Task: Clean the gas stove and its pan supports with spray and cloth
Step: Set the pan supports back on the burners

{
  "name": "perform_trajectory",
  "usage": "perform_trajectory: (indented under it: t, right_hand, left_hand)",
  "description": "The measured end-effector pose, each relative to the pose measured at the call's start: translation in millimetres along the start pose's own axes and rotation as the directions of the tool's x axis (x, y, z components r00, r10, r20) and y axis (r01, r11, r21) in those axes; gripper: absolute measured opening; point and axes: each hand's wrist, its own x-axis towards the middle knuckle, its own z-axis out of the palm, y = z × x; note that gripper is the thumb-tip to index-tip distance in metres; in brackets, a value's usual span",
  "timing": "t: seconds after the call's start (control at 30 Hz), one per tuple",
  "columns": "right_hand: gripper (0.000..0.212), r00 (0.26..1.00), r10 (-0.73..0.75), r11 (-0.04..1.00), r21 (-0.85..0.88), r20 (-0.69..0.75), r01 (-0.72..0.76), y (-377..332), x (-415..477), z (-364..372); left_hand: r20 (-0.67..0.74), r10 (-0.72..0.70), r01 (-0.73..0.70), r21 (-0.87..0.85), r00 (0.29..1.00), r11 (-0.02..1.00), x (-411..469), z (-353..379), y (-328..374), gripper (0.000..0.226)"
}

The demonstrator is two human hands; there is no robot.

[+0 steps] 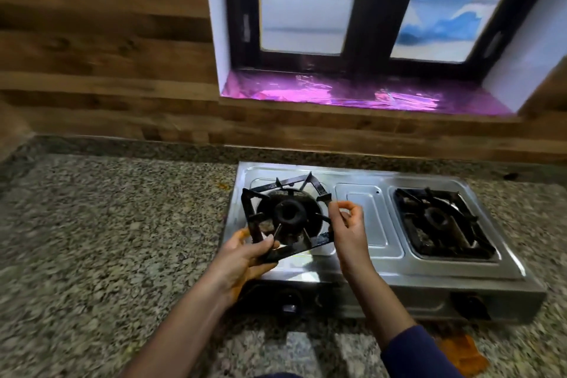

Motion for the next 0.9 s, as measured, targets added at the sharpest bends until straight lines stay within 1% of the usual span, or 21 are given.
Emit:
perform_trajectory:
  t: [0.07, 0.17, 0.3, 0.37, 0.47, 0.57, 0.73, 0.8, 0.9]
  right_hand:
    - [0.019, 0.994, -0.035, 0.990, -0.131, 0.106, 0.049, -1, 5, -1]
    - [0.016, 0.967, -0.033, 0.950, -0.292, 0.253, 0.109, 0, 17, -6]
    - [0.010, 0.930, -0.015, 0.902, -0.395, 0.368, 0.171, -3, 36, -10]
    - [0.011, 0.905, -0.006, 0.865, -0.451, 0.426, 0.218, -4, 50, -13]
    - [0.017, 0.862, -0.012, 0.804, -0.507, 0.506, 0.309, -6, 74, -13]
    - [0.020, 0.797, -0.033, 0.751, -0.512, 0.603, 0.418, -7, 98, -8]
    - [0.022, 0.713, 0.008, 0.680, -0.526, 0.701, 0.510, -6, 129, 0]
    - [0.018, 0.680, 0.017, 0.671, -0.513, 0.733, 0.535, -3, 137, 3]
    - [0.013, 0.639, 0.015, 0.692, -0.469, 0.769, 0.549, 1, 146, 7]
  left_hand:
    - [-0.024, 0.015, -0.016, -0.012, 1.000, 1.000, 3, 1, 2, 0.036]
    - [-0.048, 0.044, -0.046, -0.038, 0.998, 0.998, 6, 5, 2, 0.032]
    - [-0.080, 0.071, -0.076, -0.060, 0.994, 0.995, 11, 10, -8, 0.032]
    - [-0.097, 0.069, -0.074, -0.050, 0.993, 0.996, 15, 9, -16, 0.027]
    - [-0.114, 0.033, -0.033, 0.001, 0.993, 0.999, 18, 9, -26, 0.014]
    - [-0.134, -0.008, 0.007, -0.005, 0.991, 1.000, 18, 13, -31, 0.011]
    - [-0.137, -0.054, 0.055, 0.003, 0.989, 0.998, 23, 22, -34, 0.017]
    - [-0.133, -0.069, 0.070, 0.003, 0.989, 0.998, 24, 26, -37, 0.019]
    - [-0.139, -0.076, 0.079, 0.010, 0.987, 0.997, 25, 30, -41, 0.020]
